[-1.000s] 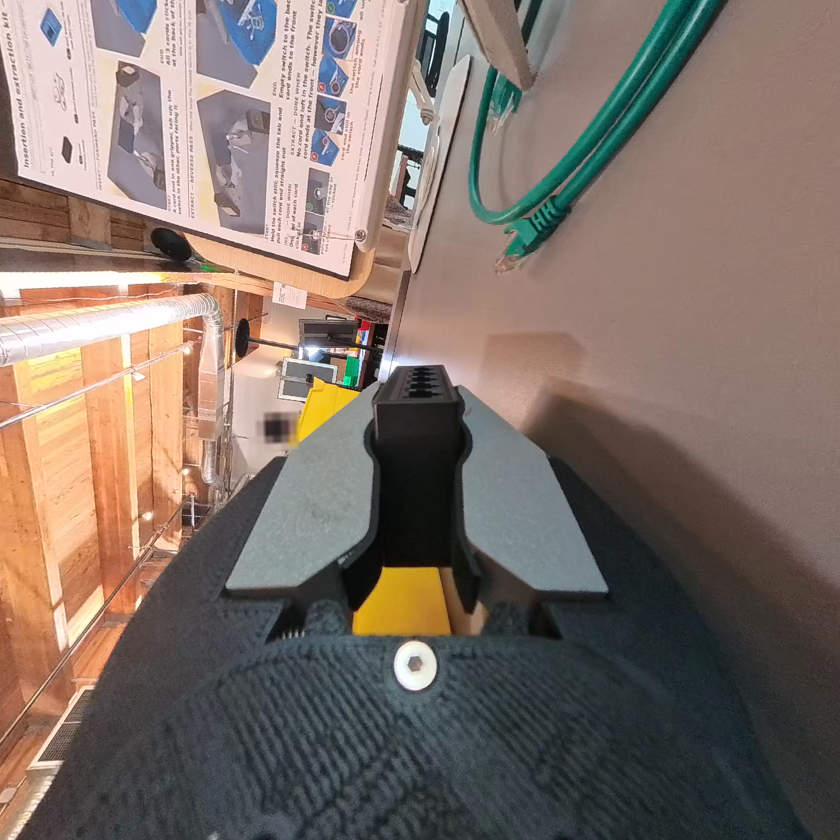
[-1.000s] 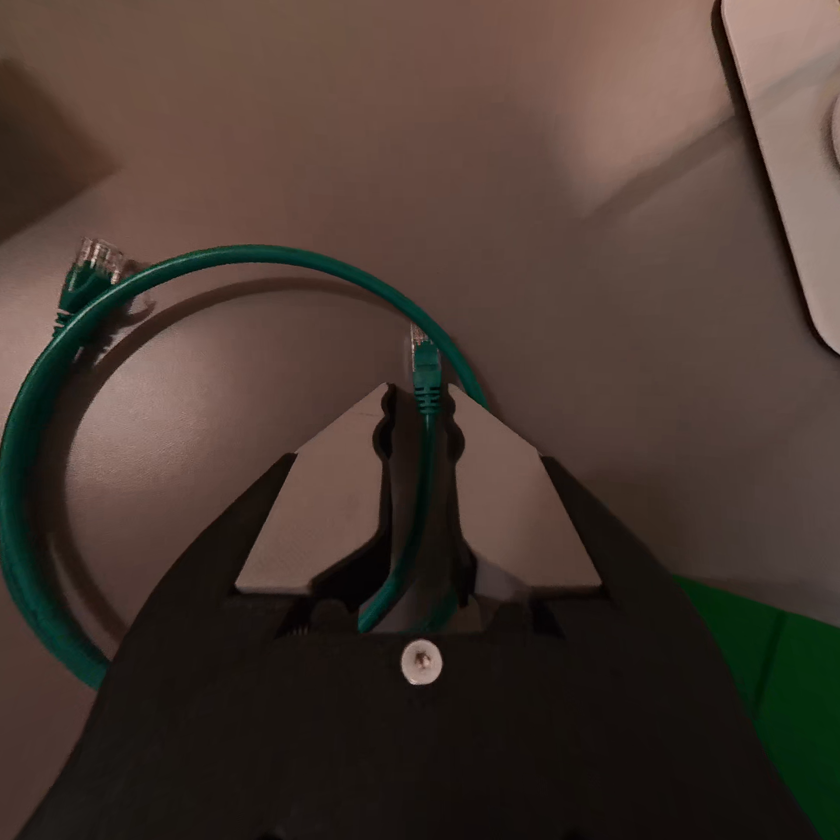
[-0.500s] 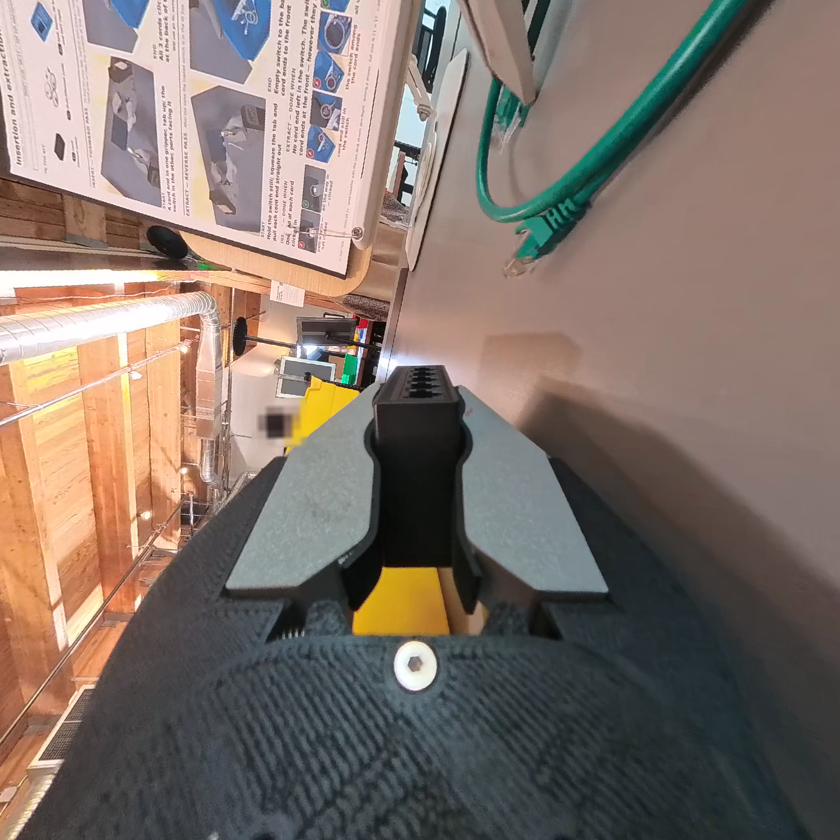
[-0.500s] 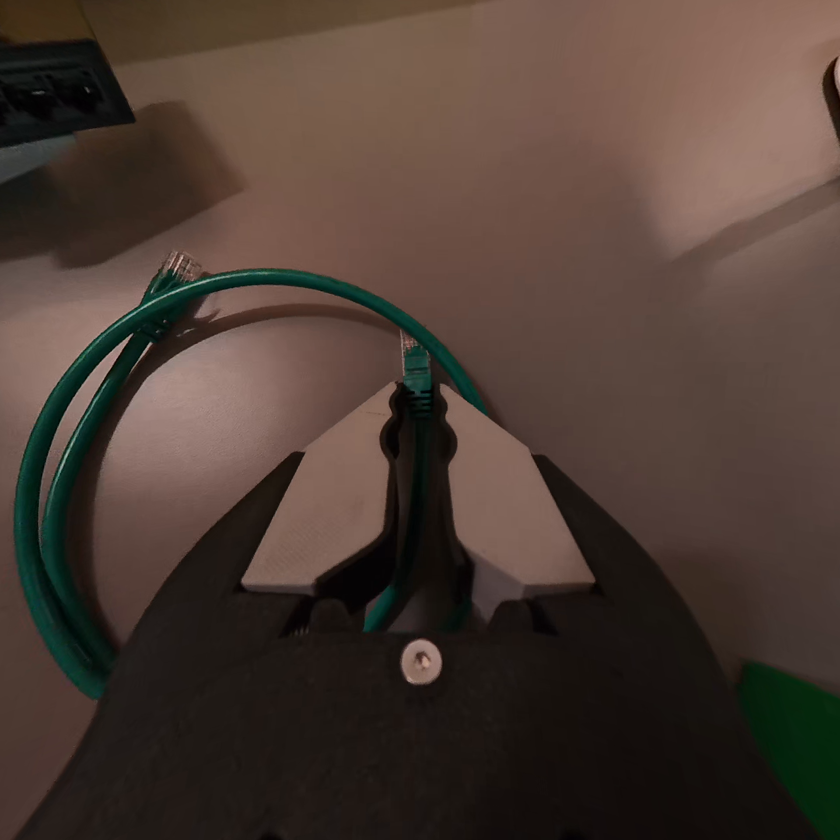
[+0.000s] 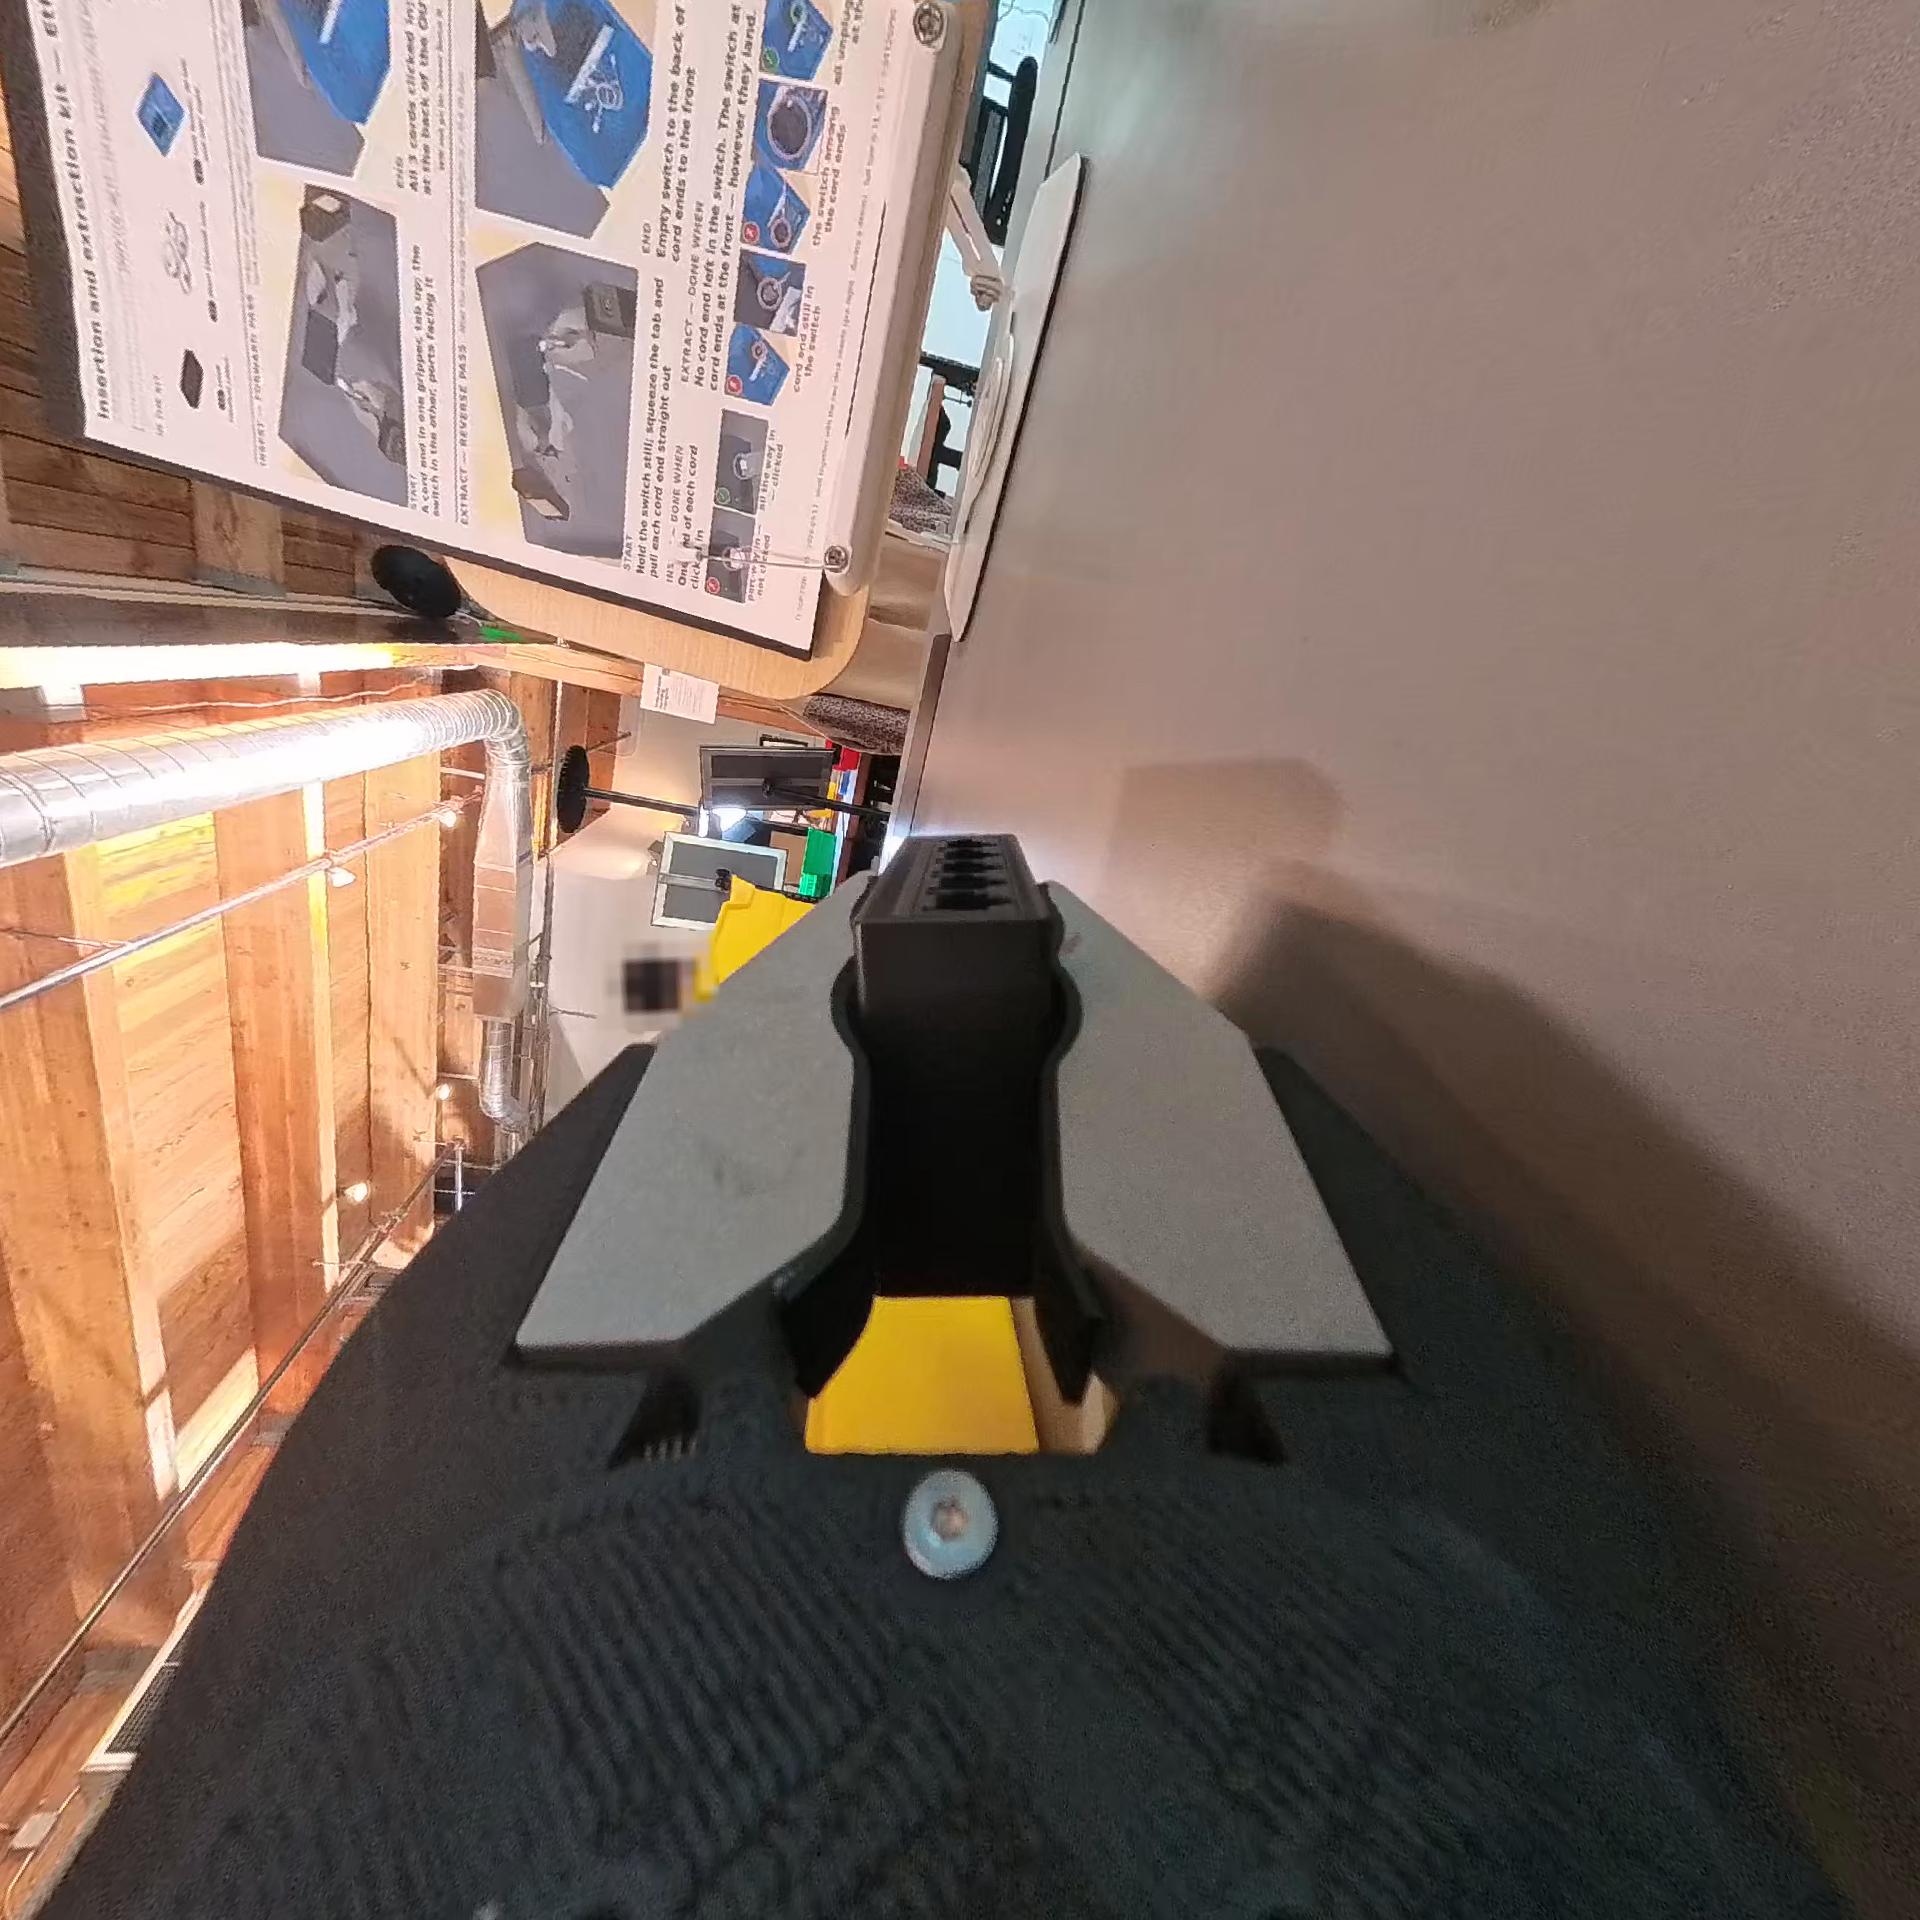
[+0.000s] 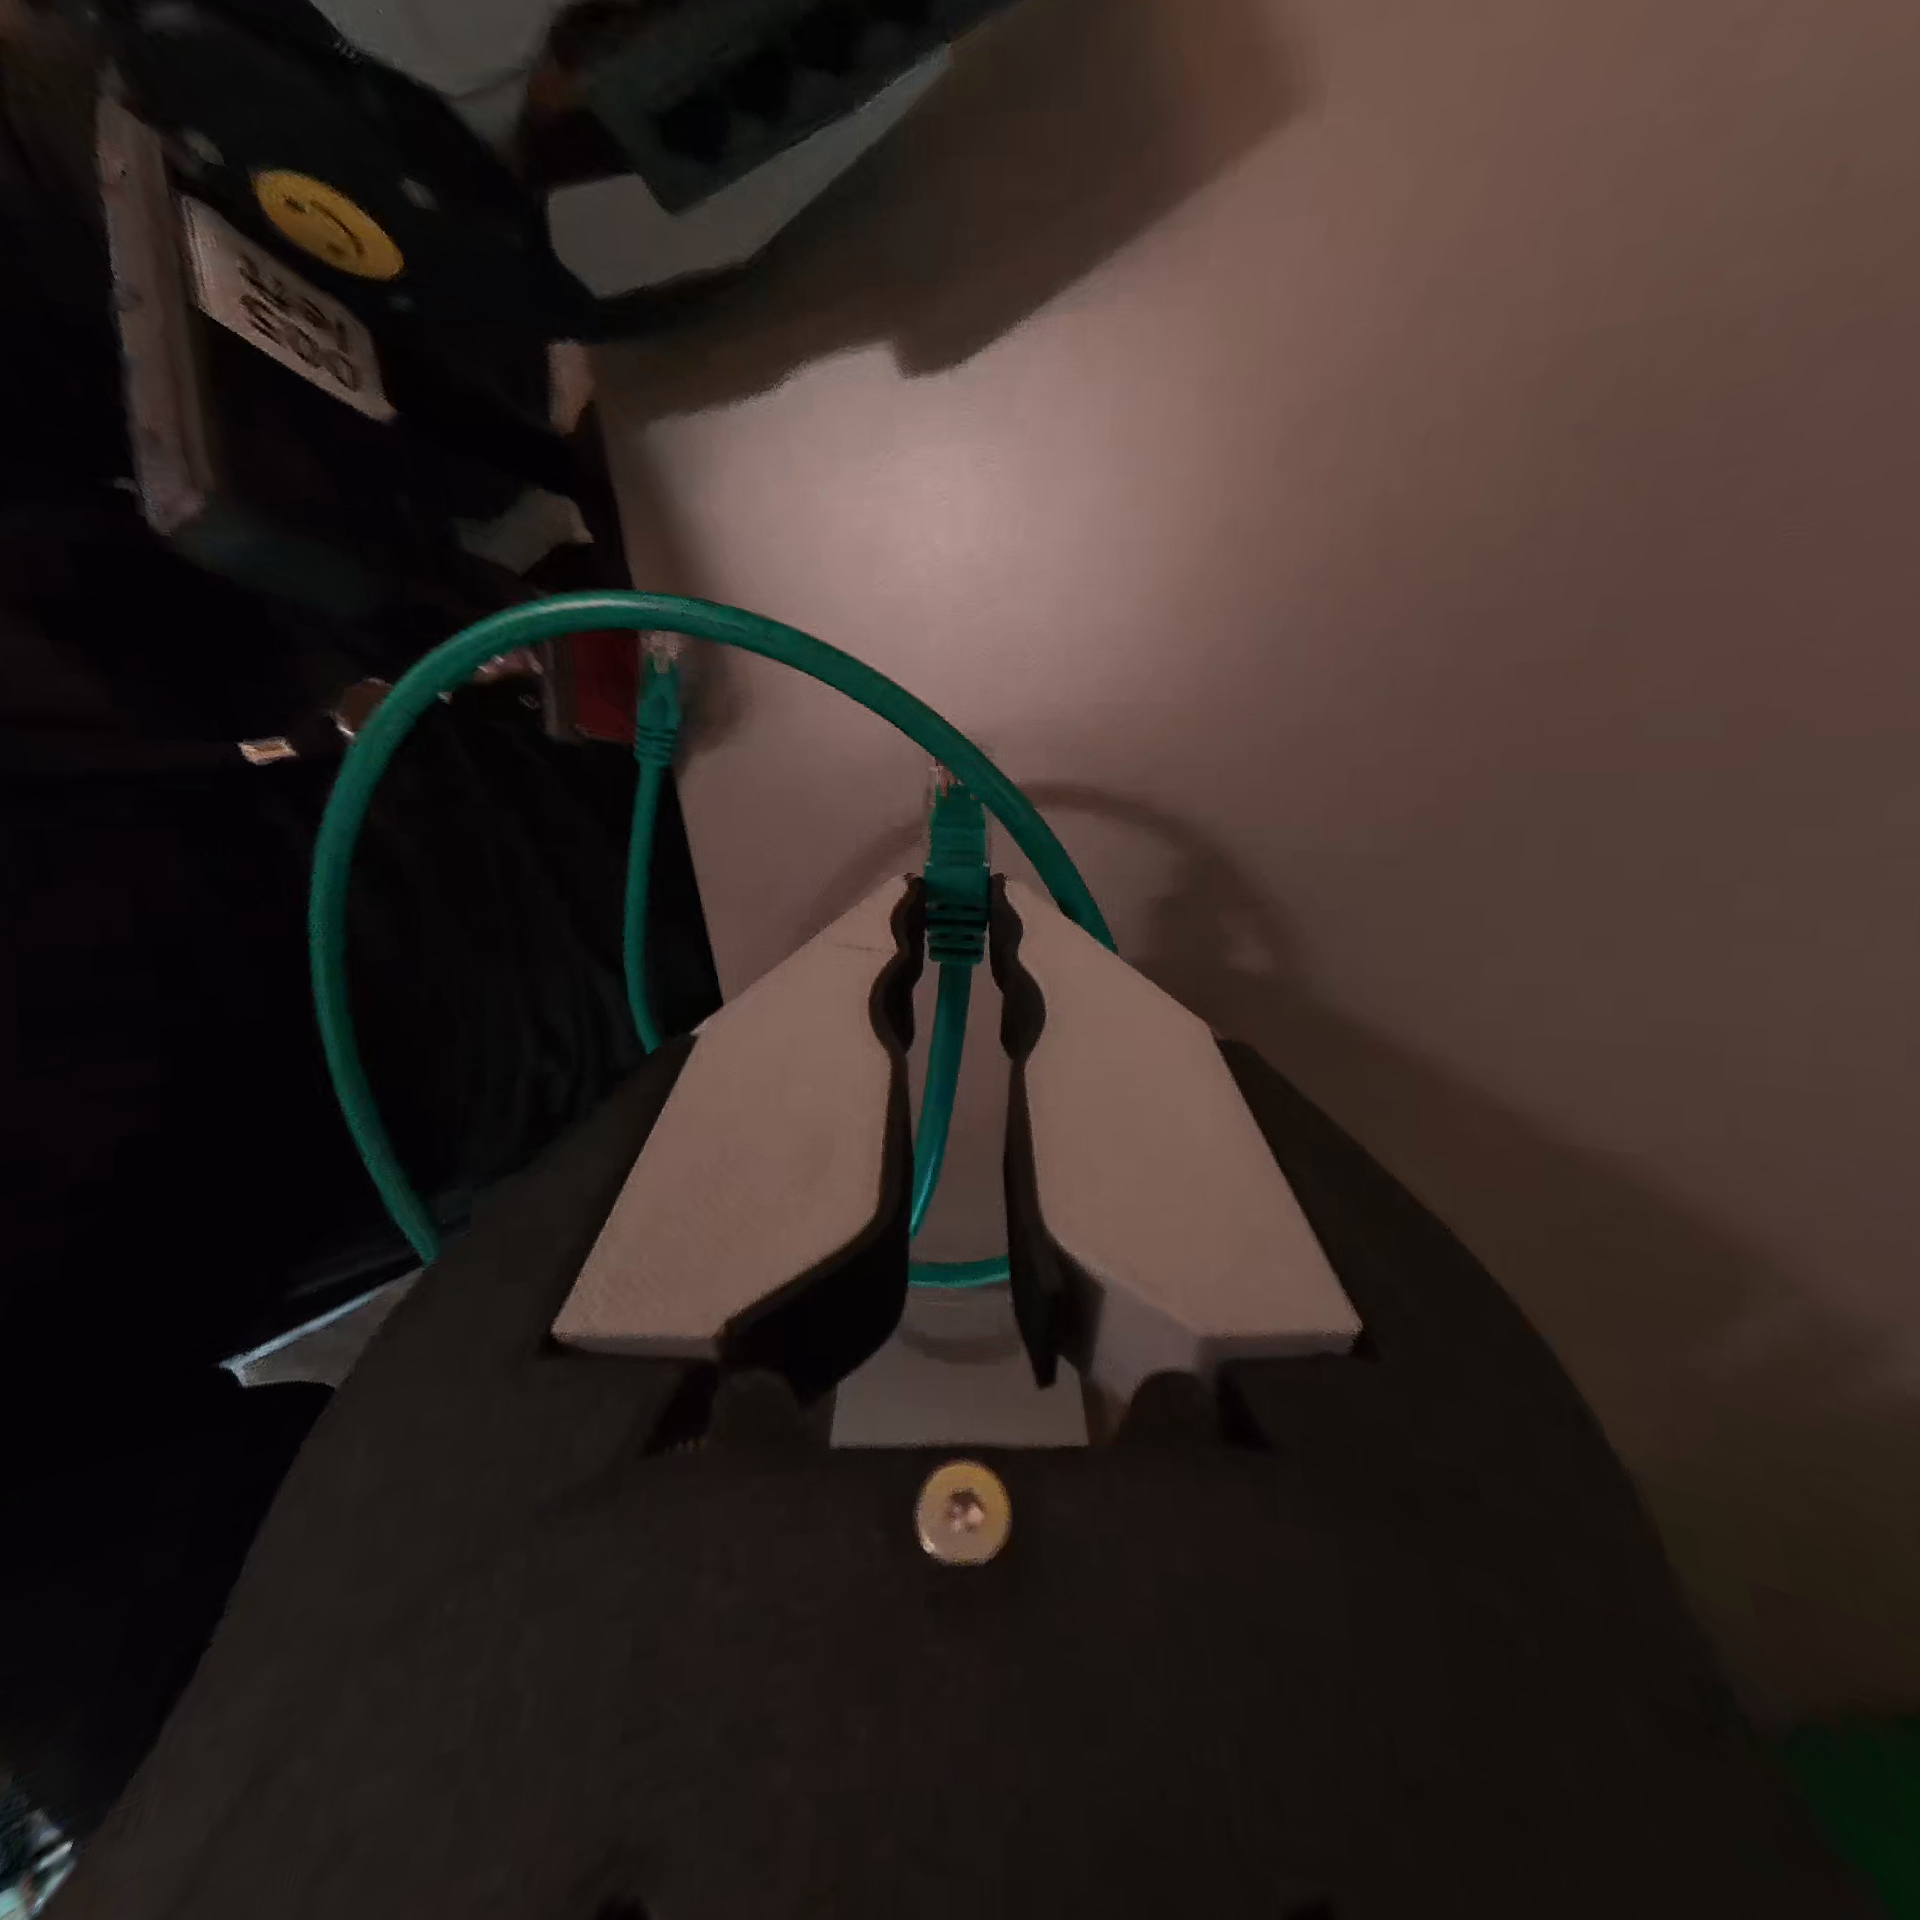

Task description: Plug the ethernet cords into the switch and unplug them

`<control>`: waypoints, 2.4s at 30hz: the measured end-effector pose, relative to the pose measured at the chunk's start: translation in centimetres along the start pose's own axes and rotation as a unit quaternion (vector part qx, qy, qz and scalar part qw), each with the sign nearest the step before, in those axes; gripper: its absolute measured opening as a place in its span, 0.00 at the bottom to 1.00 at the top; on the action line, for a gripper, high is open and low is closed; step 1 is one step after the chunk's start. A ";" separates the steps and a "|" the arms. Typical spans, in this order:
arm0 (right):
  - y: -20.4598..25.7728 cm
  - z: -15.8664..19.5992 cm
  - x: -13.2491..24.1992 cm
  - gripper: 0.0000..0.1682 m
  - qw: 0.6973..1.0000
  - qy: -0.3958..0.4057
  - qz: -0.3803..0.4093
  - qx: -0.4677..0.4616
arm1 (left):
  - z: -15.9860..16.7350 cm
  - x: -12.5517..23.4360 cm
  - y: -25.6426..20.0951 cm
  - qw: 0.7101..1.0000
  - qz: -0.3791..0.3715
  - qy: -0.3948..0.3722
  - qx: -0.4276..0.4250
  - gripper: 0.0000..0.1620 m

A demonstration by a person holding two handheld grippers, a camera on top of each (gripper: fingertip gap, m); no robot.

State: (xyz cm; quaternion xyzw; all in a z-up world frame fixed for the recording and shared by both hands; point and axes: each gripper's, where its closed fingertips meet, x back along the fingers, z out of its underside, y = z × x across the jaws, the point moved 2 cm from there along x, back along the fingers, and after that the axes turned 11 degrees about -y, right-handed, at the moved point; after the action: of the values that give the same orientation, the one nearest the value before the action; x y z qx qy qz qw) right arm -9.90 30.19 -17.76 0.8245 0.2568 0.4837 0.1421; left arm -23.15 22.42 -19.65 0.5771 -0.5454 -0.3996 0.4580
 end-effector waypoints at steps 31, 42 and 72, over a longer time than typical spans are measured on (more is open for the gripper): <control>4.6 -5.3 -7.1 0.05 0.979 0.073 0.056 0.184 | -2.4 0.8 0.2 0.996 -0.008 -0.078 -0.033 0.16; 4.6 -5.4 -7.8 0.05 0.979 0.137 0.039 0.147 | -2.7 0.8 -0.1 0.995 -0.013 -0.078 -0.067 0.16; 4.7 -4.8 -8.3 0.05 0.985 0.154 -0.038 0.063 | -3.0 1.0 -0.4 0.994 -0.009 -0.081 -0.075 0.16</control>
State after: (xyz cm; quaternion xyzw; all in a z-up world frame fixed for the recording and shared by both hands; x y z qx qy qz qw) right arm -16.08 21.54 -19.13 0.7370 0.3367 0.5822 0.0672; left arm -20.13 21.72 -19.22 0.5116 -0.5438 -0.4892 0.4508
